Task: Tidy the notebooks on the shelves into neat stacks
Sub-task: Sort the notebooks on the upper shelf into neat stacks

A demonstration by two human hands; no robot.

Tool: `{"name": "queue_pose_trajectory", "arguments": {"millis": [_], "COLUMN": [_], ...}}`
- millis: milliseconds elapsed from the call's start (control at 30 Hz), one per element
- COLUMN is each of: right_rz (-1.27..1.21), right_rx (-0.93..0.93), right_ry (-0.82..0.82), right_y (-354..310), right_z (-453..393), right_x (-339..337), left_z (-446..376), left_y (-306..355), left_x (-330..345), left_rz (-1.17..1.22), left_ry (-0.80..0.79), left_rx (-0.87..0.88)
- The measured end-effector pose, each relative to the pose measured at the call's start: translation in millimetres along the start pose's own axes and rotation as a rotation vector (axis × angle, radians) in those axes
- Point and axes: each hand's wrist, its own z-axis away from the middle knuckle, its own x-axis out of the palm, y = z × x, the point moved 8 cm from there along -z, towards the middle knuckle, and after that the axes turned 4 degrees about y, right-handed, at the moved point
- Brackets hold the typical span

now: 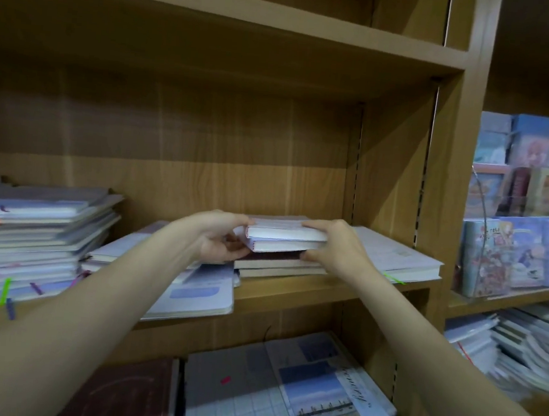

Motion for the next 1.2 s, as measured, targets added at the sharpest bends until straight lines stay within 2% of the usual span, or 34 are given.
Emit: {"name": "queue_pose_trajectory", "arguments": {"millis": [100, 200, 300, 400, 467, 533, 567, 600, 733, 833, 933, 1100, 1200], "right_rz": [-0.013, 0.083, 0.136, 0.183, 0.266, 0.442, 0.505, 0.518, 0.469, 0.496, 0.482, 0.538, 0.574], "right_rx": [-0.062, -0.143, -0.121, -0.075, -0.014, 0.118, 0.175, 0.187, -0.05, -0.147, -0.169, -0.133, -0.104], "right_ry": [0.071, 0.18, 0.28, 0.337, 0.204, -0.088, -0.195, -0.235, -0.192, -0.199, -0.118, -0.173, -0.153], "right_y": [-12.5, -17.7, -7.5, 15.3, 46.8, 88.8, 105.5, 114.0, 99.1, 91.3, 87.2, 78.7, 80.7], "right_z": [3.1, 5.4, 5.2, 8.4, 8.7, 16.2, 23.0, 29.2, 48.4, 58.2, 51.3, 18.6, -4.9], "right_x": [-16.3, -45.4, -90.6, -127.9, -126.9, -109.0, -103.4, -100.7, -86.1, -67.1, -70.1, -70.8, -63.5], "left_z": [11.7, 22.4, 32.5, 36.0, 31.3, 28.2, 26.8, 24.7, 11.0, 13.1, 14.4, 4.9, 3.4], "left_y": [7.2, 25.0, 46.8, 51.3, 35.5, 12.3, 3.5, -1.8, -4.3, -10.2, -12.2, -5.0, -4.4], "left_x": [2.7, 16.5, 54.6, 98.4, 122.1, 135.6, 138.1, 138.3, 122.4, 119.4, 120.2, 108.7, 105.4], "left_rz": [0.079, 0.057, 0.112, 0.109, -0.07, -0.439, -0.64, -0.801, -1.074, -1.175, -1.24, -1.259, -1.304], "left_ry": [-0.001, -0.026, -0.128, -0.204, -0.249, -0.294, -0.301, -0.29, -0.169, -0.199, -0.221, -0.166, -0.128], "left_rx": [0.11, 0.272, 0.364, 0.381, 0.347, 0.354, 0.393, 0.454, 0.6, 0.617, 0.647, 0.677, 0.695]}}
